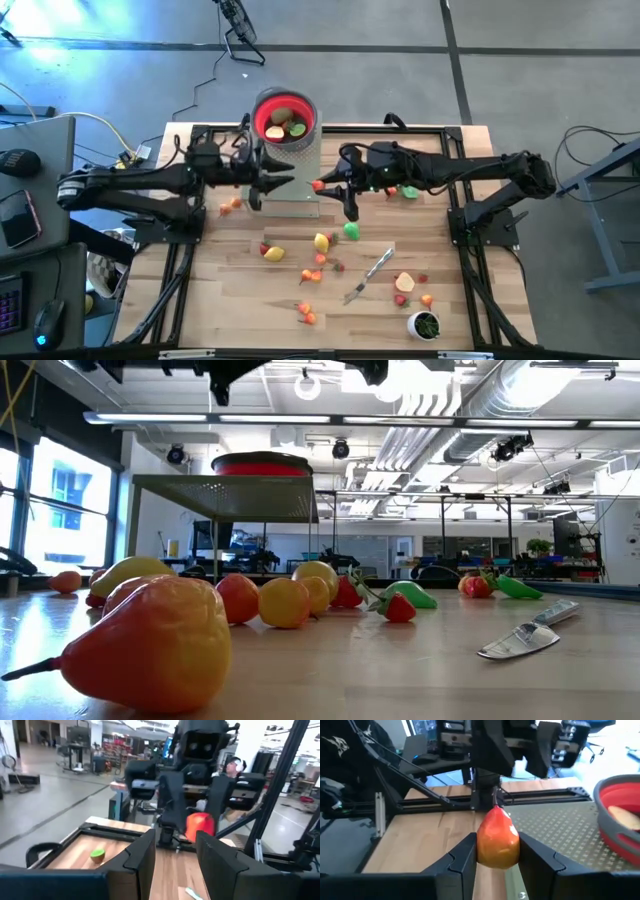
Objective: Pick & Place Fruit
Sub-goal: Put the orange pear into the red strainer on the shelf
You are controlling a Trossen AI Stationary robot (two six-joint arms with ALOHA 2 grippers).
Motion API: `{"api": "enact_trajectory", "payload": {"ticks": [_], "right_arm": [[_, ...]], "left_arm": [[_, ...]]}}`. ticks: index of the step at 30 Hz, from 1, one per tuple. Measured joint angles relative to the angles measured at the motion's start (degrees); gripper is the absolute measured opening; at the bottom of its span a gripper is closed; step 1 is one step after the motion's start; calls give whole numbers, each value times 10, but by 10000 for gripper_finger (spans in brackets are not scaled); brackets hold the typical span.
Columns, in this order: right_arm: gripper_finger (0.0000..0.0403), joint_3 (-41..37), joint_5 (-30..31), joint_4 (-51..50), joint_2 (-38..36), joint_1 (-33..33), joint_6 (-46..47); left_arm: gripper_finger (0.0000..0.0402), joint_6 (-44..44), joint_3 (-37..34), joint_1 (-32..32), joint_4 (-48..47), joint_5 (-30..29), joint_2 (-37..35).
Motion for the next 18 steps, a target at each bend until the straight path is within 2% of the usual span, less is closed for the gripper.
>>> {"api": "enact_trajectory", "payload": {"ticks": [4, 8, 18], "right_arm": [[121, 0, 37, 13, 0, 0, -11], [117, 0, 56, 25, 0, -3, -16], [118, 0, 57, 45, 0, -2, -11]], "left_arm": [[135, -9, -1, 30, 24, 65, 17], [135, 35, -1, 27, 69, 114, 35], [135, 62, -1, 27, 105, 135, 49]]}}
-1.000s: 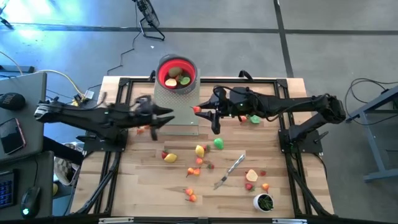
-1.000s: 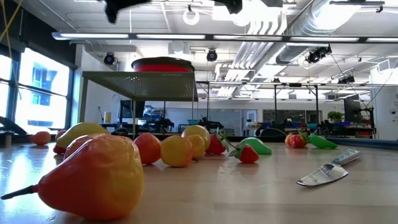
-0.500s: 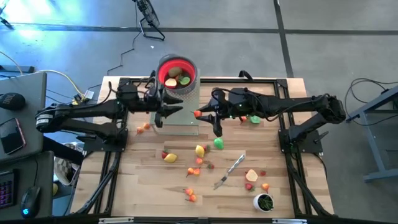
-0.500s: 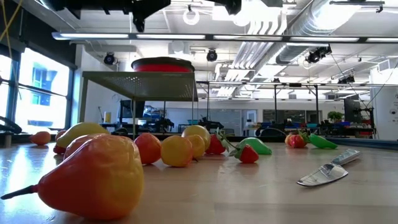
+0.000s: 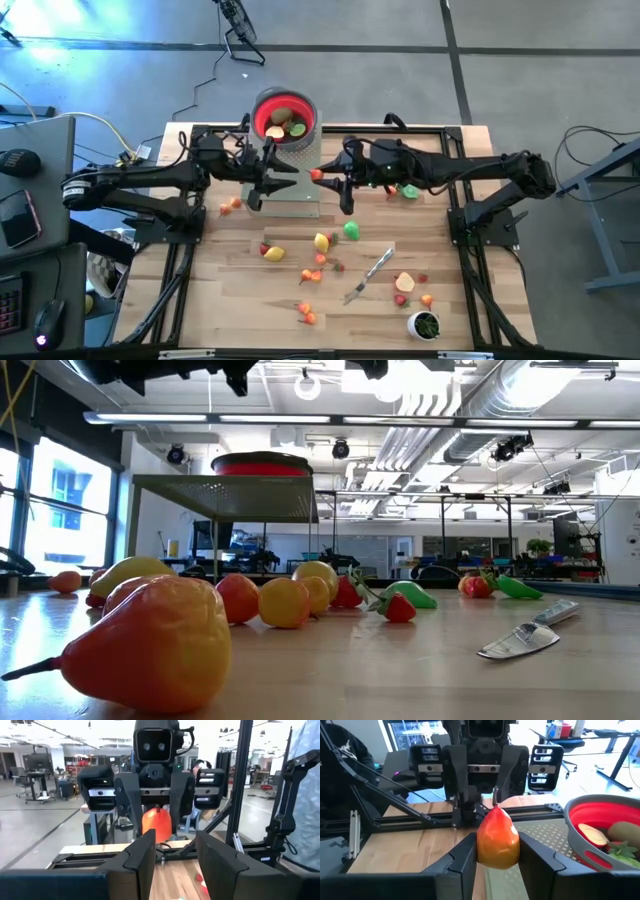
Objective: Pick & Place Fruit
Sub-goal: Put the orange pear into the red strainer on the shelf
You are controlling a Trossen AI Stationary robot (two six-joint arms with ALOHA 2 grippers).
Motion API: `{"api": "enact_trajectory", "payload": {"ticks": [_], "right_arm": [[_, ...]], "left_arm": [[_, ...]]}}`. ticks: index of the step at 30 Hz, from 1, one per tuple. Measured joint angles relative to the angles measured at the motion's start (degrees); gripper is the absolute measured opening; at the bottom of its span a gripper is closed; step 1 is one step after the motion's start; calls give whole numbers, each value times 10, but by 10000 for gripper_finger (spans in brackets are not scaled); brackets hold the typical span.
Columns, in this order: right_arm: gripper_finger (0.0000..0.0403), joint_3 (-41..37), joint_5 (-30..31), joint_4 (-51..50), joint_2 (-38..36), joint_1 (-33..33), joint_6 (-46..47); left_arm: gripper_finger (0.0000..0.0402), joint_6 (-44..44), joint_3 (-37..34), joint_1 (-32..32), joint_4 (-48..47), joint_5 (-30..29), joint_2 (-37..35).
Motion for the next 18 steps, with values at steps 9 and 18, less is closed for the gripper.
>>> {"api": "enact_trajectory", "payload": {"ticks": [9, 18], "right_arm": [[122, 0, 0, 3, 0, 10, 0], [120, 0, 0, 0, 0, 12, 3]], "left_arm": [[136, -27, 0, 0, 9, 0, 11], [136, -47, 1, 0, 94, 3, 68]]}}
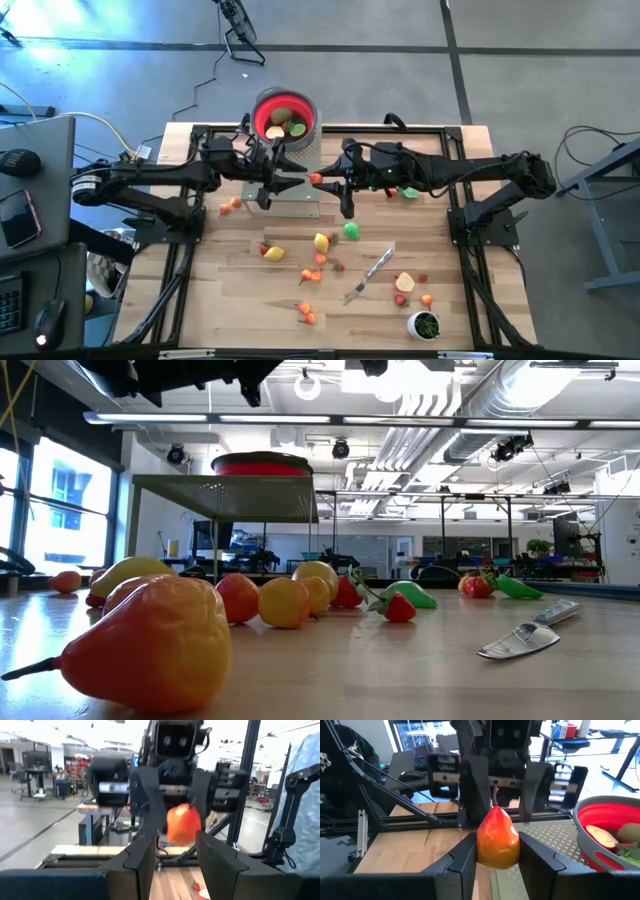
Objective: Pick & Place Fruit
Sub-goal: Put the orange pear into the red strainer on the shelf
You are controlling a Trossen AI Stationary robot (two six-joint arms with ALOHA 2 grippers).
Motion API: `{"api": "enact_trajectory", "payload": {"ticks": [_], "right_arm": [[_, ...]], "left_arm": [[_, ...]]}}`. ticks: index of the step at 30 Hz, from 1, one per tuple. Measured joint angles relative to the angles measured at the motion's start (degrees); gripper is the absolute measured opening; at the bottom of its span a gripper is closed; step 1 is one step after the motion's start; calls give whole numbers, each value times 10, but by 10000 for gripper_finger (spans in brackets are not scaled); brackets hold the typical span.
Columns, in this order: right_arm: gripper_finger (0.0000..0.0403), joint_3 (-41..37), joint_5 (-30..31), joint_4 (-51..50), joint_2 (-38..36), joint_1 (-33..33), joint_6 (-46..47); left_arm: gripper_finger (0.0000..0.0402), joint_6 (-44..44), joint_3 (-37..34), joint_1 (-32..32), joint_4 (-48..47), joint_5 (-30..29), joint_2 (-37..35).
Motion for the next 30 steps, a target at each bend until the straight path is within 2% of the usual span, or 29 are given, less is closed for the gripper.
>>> {"api": "enact_trajectory", "payload": {"ticks": [14, 21, 30], "right_arm": [[121, 0, 0, -2, 1, 0, 0], [119, 0, -4, 5, 19, 0, 1], [117, 0, -2, 23, 26, 0, 10]], "left_arm": [[136, 18, 17, -13, 0, 6, 16], [136, 60, 17, -43, 21, -49, 38], [136, 47, 17, -42, 24, -47, 38]]}}
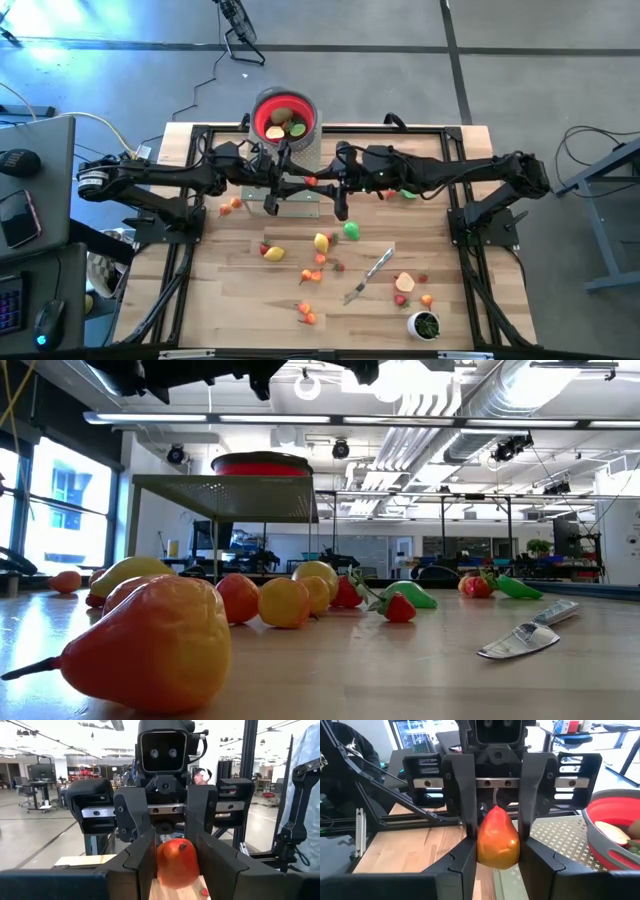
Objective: Pick & Place Fruit
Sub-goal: Put the orange pear into the red strainer on the shelf
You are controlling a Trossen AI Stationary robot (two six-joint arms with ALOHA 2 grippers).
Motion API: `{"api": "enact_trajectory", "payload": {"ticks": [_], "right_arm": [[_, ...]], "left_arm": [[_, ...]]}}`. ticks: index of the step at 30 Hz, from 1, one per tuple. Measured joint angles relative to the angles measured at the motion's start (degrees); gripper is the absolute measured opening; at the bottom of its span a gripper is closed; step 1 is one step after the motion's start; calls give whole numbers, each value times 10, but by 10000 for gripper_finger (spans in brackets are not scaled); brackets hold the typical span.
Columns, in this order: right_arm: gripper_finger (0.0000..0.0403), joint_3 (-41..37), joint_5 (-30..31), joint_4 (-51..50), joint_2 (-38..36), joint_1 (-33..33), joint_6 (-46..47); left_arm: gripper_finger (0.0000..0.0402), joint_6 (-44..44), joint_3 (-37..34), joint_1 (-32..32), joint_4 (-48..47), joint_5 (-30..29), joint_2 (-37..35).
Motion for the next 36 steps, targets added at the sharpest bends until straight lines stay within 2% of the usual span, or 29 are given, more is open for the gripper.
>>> {"api": "enact_trajectory", "payload": {"ticks": [29, 36], "right_arm": [[123, -1, 3, 17, 0, -1, -1], [123, -1, 5, 17, 0, -1, -1]], "left_arm": [[135, -1, 0, 0, 2, 1, -1], [97, -1, 0, 0, 2, 0, -1]]}}
